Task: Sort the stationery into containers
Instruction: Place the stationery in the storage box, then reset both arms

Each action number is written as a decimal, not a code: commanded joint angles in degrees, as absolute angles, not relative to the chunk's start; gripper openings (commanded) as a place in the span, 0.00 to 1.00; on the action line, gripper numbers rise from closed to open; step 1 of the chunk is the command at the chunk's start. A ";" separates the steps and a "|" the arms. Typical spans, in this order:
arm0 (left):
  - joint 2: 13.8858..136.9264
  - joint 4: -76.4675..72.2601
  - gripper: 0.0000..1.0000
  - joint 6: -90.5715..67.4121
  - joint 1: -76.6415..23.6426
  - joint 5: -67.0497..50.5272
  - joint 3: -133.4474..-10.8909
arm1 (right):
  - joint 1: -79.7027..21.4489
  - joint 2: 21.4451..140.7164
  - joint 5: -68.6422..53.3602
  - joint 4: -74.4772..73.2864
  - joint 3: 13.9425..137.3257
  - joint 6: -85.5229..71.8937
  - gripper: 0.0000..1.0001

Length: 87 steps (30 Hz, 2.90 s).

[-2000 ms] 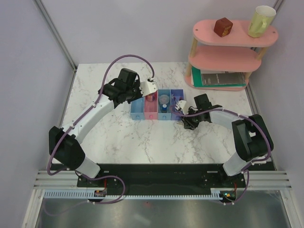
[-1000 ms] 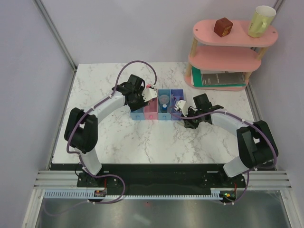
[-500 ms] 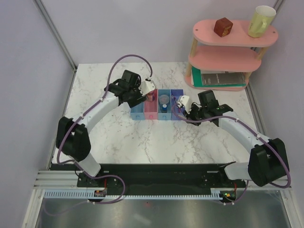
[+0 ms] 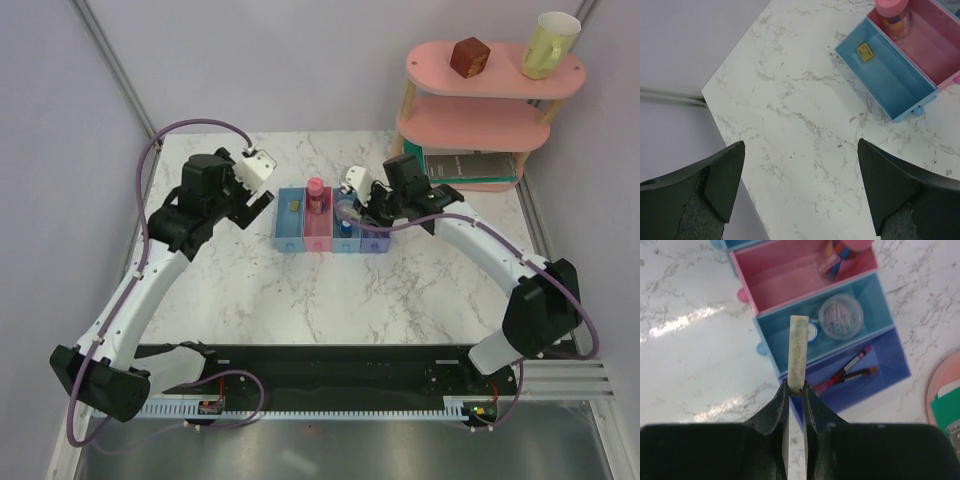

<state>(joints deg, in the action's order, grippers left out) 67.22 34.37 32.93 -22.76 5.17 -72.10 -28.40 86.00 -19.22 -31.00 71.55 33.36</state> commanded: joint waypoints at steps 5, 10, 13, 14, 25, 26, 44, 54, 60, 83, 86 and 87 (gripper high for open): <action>59.51 35.24 1.00 26.37 -18.02 0.53 -68.65 | -35.23 103.86 -15.47 -28.65 90.60 30.32 0.04; 57.48 35.42 1.00 26.19 -18.02 0.26 -67.94 | -37.26 113.09 -15.03 -27.16 98.25 29.44 0.04; 56.78 35.68 1.00 26.54 -17.93 0.35 -68.03 | -37.97 117.14 -14.85 -26.19 101.33 29.44 0.04; 56.60 35.68 1.00 26.63 -17.93 0.26 -68.29 | -38.49 118.03 -14.77 -26.02 102.03 29.27 0.04; 56.25 36.03 1.00 26.02 -17.84 0.26 -68.12 | -42.10 126.03 -14.59 -24.70 109.51 28.48 0.04; 56.16 35.95 1.00 25.93 -17.84 0.26 -68.03 | -42.36 126.30 -14.59 -24.44 109.69 28.39 0.04; 55.81 35.95 1.00 25.66 -17.75 -1.58 -67.94 | -42.89 123.23 -12.48 -22.94 104.86 28.56 0.46; 55.81 36.38 1.00 24.35 -17.75 -1.84 -68.64 | -42.89 114.63 -10.20 -23.03 103.36 26.20 0.87; 57.30 37.44 1.00 22.85 -17.75 -3.08 -71.01 | -42.89 101.90 -6.33 -27.05 100.11 23.99 0.98; 53.88 45.97 1.00 21.01 -16.17 -11.60 -71.19 | -34.98 56.95 12.13 -47.20 74.97 20.66 0.98; 53.70 45.62 1.00 20.48 -16.26 -11.34 -71.02 | -34.72 57.04 11.87 -47.11 75.15 20.83 0.98; 53.70 45.53 1.00 20.48 -16.26 -11.08 -71.02 | -34.80 57.04 11.78 -47.02 75.06 20.92 0.98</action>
<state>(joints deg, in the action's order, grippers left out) 54.65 45.82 22.48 -16.49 -10.37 -71.18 -35.05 57.10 10.48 -47.16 75.35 22.09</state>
